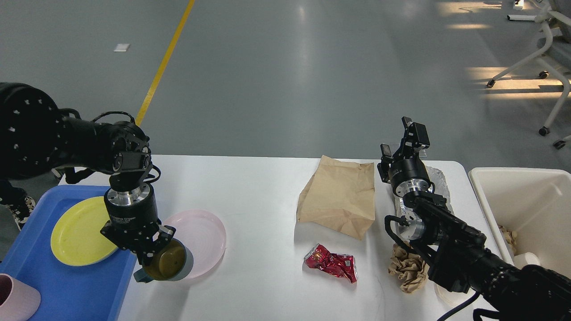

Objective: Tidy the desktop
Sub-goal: 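Lift the cup and set it on the blue tray corner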

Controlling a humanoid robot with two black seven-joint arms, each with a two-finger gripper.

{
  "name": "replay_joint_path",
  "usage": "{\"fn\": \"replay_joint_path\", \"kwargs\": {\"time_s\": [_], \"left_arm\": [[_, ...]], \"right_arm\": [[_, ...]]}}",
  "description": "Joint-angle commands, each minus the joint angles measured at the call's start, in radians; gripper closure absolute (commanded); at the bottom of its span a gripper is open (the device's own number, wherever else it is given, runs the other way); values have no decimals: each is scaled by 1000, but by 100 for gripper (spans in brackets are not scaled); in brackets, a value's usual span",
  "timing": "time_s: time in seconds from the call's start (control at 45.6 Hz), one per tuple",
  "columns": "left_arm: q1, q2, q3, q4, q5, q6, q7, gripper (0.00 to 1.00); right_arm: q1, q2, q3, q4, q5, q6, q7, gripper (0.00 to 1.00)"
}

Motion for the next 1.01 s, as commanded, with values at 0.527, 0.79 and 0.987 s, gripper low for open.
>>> {"fn": "replay_joint_path", "kwargs": {"time_s": [0.527, 0.79, 0.987], "left_arm": [[67, 455, 10, 16, 15, 0, 21, 100], [209, 498, -3, 69, 15, 0, 22, 100], [278, 495, -9, 158, 9, 0, 16, 100]], "right_arm": [[0, 0, 0, 0, 0, 0, 0, 0], [0, 0, 0, 0, 0, 0, 0, 0], [0, 0, 0, 0, 0, 0, 0, 0]]}}
